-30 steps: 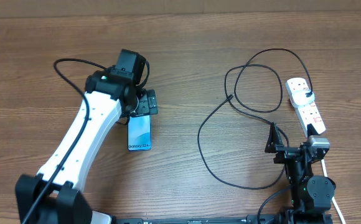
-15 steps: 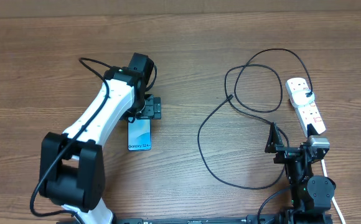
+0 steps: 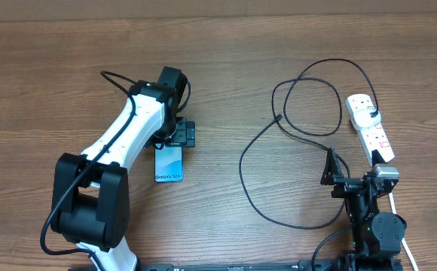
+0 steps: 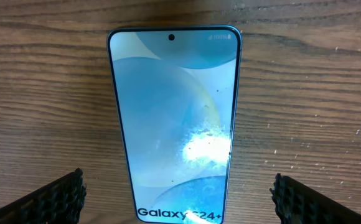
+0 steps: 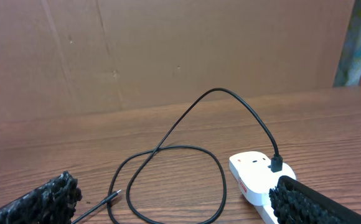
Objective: Plug charger to phone and switch on socket
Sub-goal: 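Lower the left gripper and close it on the phone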
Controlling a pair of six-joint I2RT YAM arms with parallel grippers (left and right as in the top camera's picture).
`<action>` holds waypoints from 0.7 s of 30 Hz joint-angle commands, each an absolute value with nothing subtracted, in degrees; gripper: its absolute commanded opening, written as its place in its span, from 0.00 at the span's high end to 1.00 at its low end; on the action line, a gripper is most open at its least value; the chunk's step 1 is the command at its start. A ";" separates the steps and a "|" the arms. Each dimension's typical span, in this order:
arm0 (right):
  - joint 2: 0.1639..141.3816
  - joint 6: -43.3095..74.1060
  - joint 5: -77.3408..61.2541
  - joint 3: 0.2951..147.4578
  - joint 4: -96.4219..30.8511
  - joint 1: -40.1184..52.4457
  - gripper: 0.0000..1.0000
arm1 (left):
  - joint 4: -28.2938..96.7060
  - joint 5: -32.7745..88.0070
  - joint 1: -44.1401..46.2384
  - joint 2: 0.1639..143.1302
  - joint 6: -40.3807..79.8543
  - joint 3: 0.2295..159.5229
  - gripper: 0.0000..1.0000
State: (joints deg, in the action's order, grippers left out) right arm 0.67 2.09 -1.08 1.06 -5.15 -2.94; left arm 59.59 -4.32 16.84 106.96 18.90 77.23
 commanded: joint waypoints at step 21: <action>0.16 1.85 -0.95 0.45 -4.82 -2.74 0.00 | 51.59 -0.01 14.22 107.55 18.37 69.06 0.00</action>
